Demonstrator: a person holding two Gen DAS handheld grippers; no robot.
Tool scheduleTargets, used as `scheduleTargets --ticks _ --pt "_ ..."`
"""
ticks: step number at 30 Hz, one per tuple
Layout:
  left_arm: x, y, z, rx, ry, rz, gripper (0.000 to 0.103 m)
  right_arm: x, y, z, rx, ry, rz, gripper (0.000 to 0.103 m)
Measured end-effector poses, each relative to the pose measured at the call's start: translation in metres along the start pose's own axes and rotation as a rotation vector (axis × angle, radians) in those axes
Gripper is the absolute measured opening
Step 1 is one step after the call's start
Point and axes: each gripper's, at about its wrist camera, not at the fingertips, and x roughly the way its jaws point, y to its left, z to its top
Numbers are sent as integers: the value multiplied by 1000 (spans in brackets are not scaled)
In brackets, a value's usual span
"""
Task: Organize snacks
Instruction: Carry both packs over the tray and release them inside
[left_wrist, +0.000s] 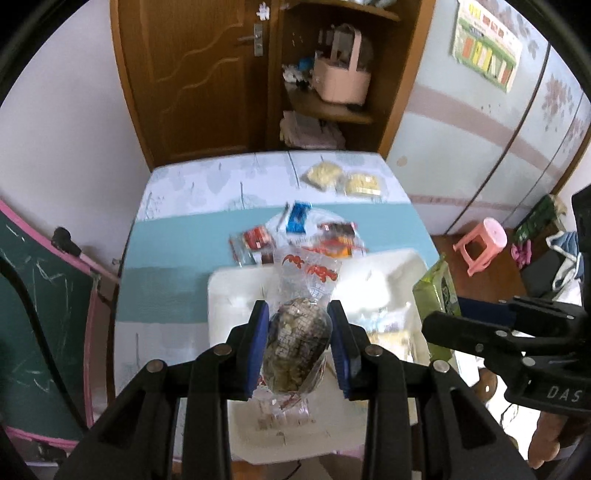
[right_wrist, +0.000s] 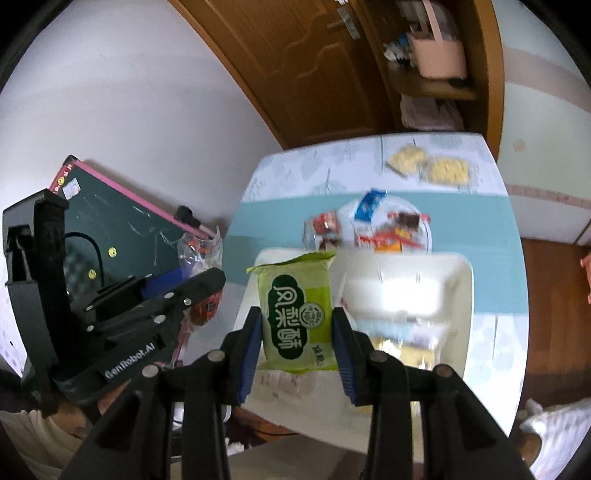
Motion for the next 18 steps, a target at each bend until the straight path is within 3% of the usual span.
scheduleTargets --ticks 5,11,13,15,18 --pt "11 -9 -21 -1 57 0 31 9 -4 -20 4 46 -76 38" --pt "16 -13 -29 13 84 9 32 9 -8 -32 24 68 -106 39" --pt "14 -15 -30 19 78 14 40 8 -10 -34 37 72 -121 39" --pt "12 -17 -29 21 73 26 78 8 -12 -35 48 77 -135 39" --pt "8 -17 -27 12 47 45 81 5 -14 -34 67 71 -136 41"
